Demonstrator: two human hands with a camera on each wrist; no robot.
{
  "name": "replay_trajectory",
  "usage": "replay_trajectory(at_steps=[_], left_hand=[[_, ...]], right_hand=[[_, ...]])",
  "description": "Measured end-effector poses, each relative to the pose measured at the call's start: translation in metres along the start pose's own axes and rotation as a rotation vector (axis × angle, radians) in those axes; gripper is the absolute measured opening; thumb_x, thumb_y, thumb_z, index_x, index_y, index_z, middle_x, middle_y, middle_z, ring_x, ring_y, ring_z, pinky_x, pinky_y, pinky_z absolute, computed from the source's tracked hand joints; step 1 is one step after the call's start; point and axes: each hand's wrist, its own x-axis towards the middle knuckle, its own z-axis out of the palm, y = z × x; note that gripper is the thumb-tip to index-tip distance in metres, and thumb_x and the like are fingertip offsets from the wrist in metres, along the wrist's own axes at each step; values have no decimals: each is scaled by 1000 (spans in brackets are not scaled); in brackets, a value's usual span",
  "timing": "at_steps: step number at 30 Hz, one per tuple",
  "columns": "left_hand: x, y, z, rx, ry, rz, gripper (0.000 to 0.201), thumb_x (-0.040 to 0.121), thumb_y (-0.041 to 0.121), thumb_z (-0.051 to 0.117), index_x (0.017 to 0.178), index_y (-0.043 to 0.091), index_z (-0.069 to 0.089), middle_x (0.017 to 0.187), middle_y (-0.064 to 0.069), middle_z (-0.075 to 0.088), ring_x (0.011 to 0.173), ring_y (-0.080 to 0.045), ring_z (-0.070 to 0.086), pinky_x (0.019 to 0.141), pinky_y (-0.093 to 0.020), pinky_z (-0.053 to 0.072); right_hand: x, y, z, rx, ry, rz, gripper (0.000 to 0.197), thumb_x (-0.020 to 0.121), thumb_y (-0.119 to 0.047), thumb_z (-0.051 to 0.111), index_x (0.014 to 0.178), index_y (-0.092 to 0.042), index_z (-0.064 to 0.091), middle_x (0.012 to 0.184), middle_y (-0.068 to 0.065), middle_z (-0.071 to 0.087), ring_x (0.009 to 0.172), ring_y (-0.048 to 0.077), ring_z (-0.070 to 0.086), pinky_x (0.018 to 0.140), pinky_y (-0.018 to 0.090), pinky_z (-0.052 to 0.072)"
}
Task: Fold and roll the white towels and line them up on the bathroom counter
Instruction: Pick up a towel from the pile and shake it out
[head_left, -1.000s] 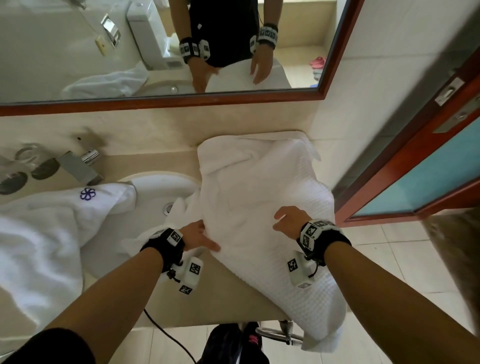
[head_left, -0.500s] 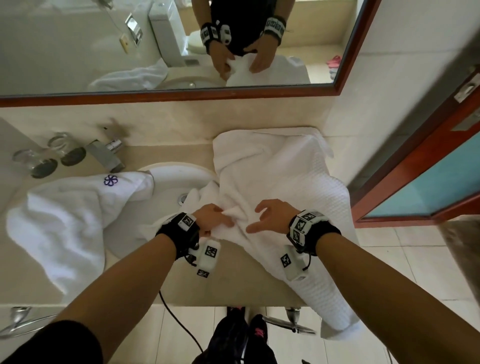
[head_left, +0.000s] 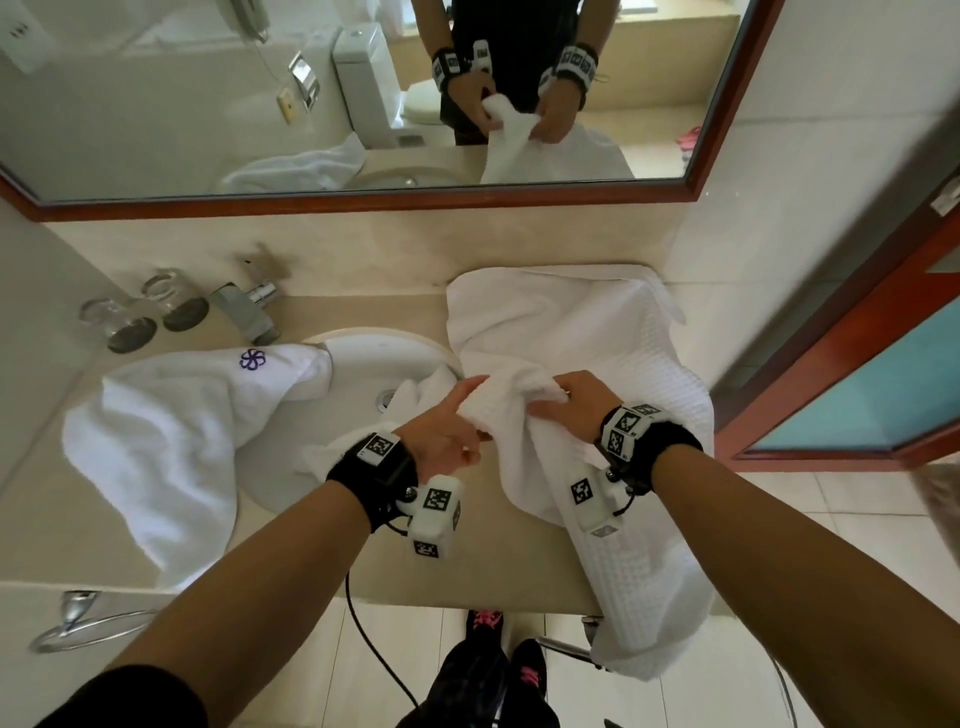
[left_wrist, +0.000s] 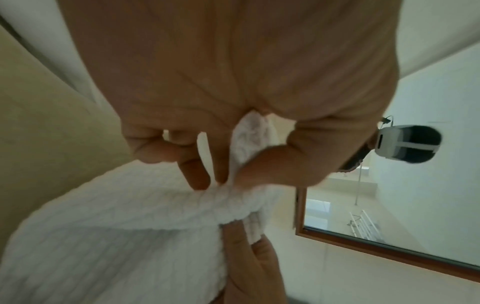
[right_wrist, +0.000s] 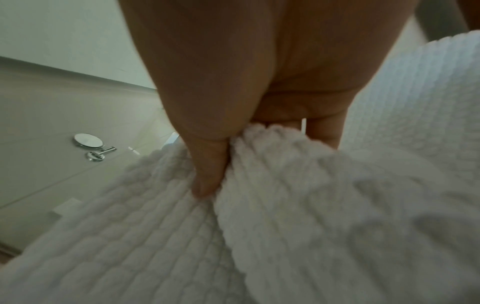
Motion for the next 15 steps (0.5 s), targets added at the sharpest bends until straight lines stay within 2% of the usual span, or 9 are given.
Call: replay_trajectory(at_steps=[1,3,5,6,7,8,10,12,15], left_hand=[[0,2,1,49,0,47,93,54,-17,47,130,38,46,116,-7,50,92,-22,56,56,-30,39],[0,7,2,282,7,160,99,57,-18,49,142,31,37,126,-4,49,109,-23,52,74,-36,43],[0,5,5,619,36,228,94,67,-17,59,147,24,32,132,5,48,126,-19,47,91,-33,46],[0,2,7,735,49,247,86,75,-10,65,147,25,32,135,7,47,130,-17,45,98,-32,45],[1,-3,7,769,58,263,78,81,1,68,145,27,33,138,6,47,132,-16,44,103,-32,43],[-1,-7,10,770,82,272,70,84,11,68,142,30,35,139,5,48,132,-16,45,105,-34,42],[-2,-10,13,772,185,320,53,88,23,63,136,32,40,133,1,55,124,-19,52,103,-37,43],[-4,-2,15,770,342,391,37,93,29,56,128,31,46,120,-3,61,108,-20,60,94,-38,49],[-11,19,22,590,479,463,24,97,23,54,121,25,52,104,-4,63,84,-15,62,76,-24,52]], right_hand=[[0,1,0,18,4,14,36,90,-29,66,59,-16,53,67,2,57,66,16,51,65,29,42],[-2,-1,-1,14,-8,24,32,92,-27,64,64,-14,57,71,3,60,70,18,54,65,26,42],[-4,-5,-2,-27,-87,56,24,98,-22,56,90,-2,68,97,14,67,92,25,61,78,26,44],[-4,-7,-2,-38,-86,60,27,100,-21,53,104,2,67,110,17,66,104,28,61,86,27,43],[-4,-8,-4,-57,-74,65,31,100,-24,53,109,3,66,115,18,65,108,29,61,91,29,44],[-5,-8,-5,-72,-59,78,35,98,-29,54,107,2,67,112,16,68,105,29,63,92,33,48],[-4,-3,-10,-93,18,85,37,92,-39,58,95,-4,71,97,12,71,92,29,66,86,40,53],[-3,8,-13,-45,88,129,41,86,-46,64,88,-5,69,89,9,70,86,29,66,79,39,53],[-5,17,-16,47,150,205,56,70,-61,72,93,-11,62,93,4,64,89,26,62,78,34,48]])
